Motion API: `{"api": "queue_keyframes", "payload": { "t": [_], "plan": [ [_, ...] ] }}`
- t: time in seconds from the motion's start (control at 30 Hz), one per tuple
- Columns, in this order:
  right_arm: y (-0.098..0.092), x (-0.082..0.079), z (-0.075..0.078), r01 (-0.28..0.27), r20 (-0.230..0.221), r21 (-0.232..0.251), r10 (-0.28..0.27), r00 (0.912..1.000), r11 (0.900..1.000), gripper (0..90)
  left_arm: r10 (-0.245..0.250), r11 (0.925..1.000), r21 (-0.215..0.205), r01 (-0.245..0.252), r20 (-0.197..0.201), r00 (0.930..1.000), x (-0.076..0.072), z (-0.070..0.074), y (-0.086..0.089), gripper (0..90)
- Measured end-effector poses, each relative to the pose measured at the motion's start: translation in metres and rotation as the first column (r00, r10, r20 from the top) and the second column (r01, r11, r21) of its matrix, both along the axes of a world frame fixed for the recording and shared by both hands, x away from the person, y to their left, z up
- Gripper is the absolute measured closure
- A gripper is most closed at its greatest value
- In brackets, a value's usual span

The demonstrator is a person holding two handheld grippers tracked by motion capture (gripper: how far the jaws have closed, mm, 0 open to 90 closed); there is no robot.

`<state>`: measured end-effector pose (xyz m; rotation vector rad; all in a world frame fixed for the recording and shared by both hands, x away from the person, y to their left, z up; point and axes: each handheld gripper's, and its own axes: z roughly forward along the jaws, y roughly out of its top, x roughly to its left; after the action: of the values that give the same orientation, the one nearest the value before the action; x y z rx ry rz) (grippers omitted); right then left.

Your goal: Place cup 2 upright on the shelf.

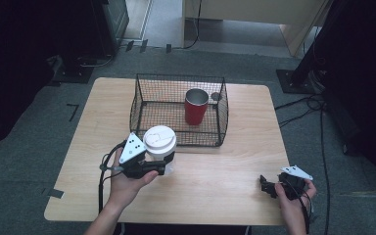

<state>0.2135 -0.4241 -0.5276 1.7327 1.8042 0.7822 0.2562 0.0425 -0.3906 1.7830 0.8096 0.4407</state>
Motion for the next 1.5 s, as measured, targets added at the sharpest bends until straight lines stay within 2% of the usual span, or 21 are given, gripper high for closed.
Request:
{"api": "queue_keyframes", "payload": {
  "t": [0.37,0.57,0.67,0.87,0.97,1.23,1.33,1.5],
  "plan": [
    [0.0,0.0,0.0,0.0,0.0,0.0,0.0,1.0,1.0,0.0,0.019,0.9996,-0.022,-0.018,0.014,0.9997,0.015,0.01,0.003,16.8],
    [0.0,0.0,0.0,-0.001,0.001,-0.001,0.001,1.0,1.0,0.0,0.034,0.9988,-0.038,-0.032,0.052,0.998,0.02,0.02,0.005,16.8],
    [0.0,0.0,0.0,0.0,0.0,0.0,0.0,1.0,1.0,0.0,0.06,0.9979,-0.03,-0.058,0.091,0.994,0.021,0.025,0.005,16.8],
    [0.0,0.0,0.0,-0.001,0.001,0.0,0.001,1.0,1.0,0.0,0.082,0.9954,-0.061,-0.074,0.141,0.9866,0.028,0.038,0.006,16.8],
    [0.0,0.0,0.0,-0.001,0.001,0.0,0.001,1.0,1.0,0.0,0.088,0.995,-0.06,-0.08,0.156,0.9837,0.033,0.044,0.006,16.8],
    [0.0,0.0,0.0,-0.001,0.001,-0.001,0.001,1.0,1.0,0.0,0.121,0.9902,-0.091,-0.106,0.18,0.9762,0.047,0.052,0.004,16.8],
    [0.0,0.0,0.0,0.0,0.0,0.001,0.0,1.0,1.0,0.0,0.139,0.9879,-0.096,-0.122,0.197,0.9705,0.05,0.056,0.004,16.8],
    [0.0,0.0,0.0,-0.001,0.001,0.0,0.001,1.0,1.0,0.0,0.16,0.9847,-0.102,-0.142,0.208,0.9649,0.058,0.06,0.003,16.8]
  ]
}}
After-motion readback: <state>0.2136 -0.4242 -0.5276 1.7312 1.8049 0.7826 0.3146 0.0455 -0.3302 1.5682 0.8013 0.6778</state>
